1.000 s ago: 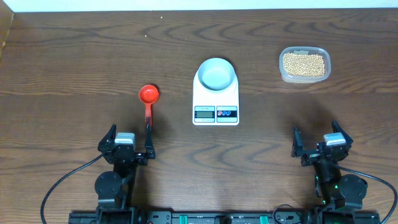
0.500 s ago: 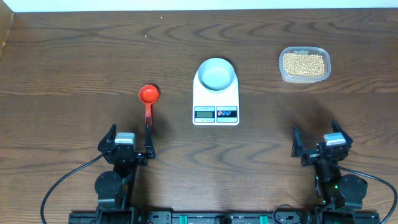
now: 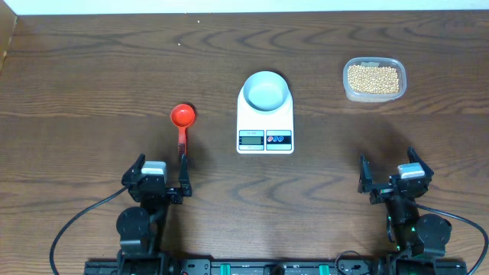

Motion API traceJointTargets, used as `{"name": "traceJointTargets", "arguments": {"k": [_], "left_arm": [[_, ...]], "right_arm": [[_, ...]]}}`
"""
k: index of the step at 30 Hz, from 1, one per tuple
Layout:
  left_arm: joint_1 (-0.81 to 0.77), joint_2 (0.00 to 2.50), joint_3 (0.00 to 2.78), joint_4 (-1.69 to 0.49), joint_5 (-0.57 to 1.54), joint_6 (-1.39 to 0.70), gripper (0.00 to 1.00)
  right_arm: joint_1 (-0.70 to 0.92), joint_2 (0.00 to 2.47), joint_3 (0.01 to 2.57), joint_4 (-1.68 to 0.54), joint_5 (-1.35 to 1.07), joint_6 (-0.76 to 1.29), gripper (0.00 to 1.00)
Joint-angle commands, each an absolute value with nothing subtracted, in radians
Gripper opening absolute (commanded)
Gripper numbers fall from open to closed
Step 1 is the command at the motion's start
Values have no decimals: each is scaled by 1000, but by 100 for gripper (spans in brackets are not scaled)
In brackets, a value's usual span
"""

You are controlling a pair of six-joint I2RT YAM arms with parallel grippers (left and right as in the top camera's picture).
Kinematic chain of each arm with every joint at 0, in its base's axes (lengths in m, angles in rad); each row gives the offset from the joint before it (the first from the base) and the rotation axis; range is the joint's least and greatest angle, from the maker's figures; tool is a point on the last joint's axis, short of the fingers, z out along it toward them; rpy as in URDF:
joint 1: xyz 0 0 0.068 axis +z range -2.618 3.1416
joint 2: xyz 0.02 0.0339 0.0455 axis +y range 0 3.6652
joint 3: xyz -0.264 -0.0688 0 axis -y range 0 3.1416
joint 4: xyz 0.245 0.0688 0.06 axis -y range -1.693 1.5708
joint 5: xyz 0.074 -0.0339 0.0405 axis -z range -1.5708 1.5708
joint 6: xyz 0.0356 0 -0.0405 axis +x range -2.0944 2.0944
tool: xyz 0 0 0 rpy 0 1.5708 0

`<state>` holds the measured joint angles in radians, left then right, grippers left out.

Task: Scoop item into bowl and weigh 50g on scale
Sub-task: 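Reach the left gripper down and grasp the red scoop handle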

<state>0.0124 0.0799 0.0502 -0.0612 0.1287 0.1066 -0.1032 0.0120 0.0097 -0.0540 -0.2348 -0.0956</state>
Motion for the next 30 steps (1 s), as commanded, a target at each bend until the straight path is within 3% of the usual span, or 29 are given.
{"name": "traceJointTargets", "arguments": {"k": [1,10,20,30], "left_arm": [[17,187,167,-61,182,89,94],[17,694,561,-187,317,81,94],[18,1240,1082,-567,355,55,94],[18,1518,1165,-565,347,109,94]], "right_arm": [[-104,7,5,-54,-238,-102,99],[-104,7,5,-54,-238,-102,99],[-104,7,5,-54,-238,-102,99],[-104,7,6,-54,-239,-102,99]]}}
